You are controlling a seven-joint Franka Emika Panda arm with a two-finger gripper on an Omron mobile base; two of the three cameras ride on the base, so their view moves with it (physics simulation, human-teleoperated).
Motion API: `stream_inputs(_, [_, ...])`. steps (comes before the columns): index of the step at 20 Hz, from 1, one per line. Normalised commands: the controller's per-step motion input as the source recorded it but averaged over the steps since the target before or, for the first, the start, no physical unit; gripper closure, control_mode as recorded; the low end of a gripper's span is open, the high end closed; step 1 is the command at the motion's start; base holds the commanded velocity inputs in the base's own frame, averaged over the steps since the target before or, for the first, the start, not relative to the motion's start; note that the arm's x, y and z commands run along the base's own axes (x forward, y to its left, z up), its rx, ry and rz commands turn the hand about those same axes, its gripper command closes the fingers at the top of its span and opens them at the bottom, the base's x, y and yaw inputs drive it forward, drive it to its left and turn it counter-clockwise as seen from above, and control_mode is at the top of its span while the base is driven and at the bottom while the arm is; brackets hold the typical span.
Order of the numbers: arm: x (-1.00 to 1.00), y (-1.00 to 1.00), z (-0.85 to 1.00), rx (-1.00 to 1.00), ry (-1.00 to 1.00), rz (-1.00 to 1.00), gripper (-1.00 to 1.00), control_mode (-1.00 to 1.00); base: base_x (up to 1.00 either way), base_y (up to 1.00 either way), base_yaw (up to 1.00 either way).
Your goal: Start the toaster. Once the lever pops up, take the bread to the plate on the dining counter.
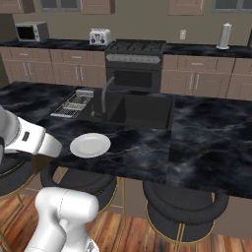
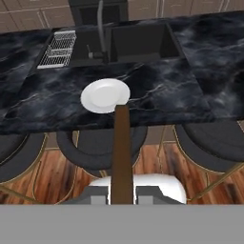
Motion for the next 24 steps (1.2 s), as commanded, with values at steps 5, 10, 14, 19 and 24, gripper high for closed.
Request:
stream_inputs(5, [0.7,0.0,0.0,0.0,0.0,0.05,1.0,-1.0,0.0,0.0,0.0])
stream_inputs(10, [0.86,0.0,-0.09,0.0,0.0,0.15,1.0,-1.0,0.0,0.0,0.0])
stream_inputs(14, [0.84,0.0,-0.21,0.0,0.0,0.15,1.0,-1.0,0.0,0.0,0.0])
stream_inputs(19, [0.72,0.0,-0.39,0.0,0.0,0.14,1.0,-1.0,0.0,0.0,0.0])
stream_inputs(24, [0.59,0.08,-0.54,0.0,0.0,0.1,1.0,-1.0,0.0,0.0,0.0])
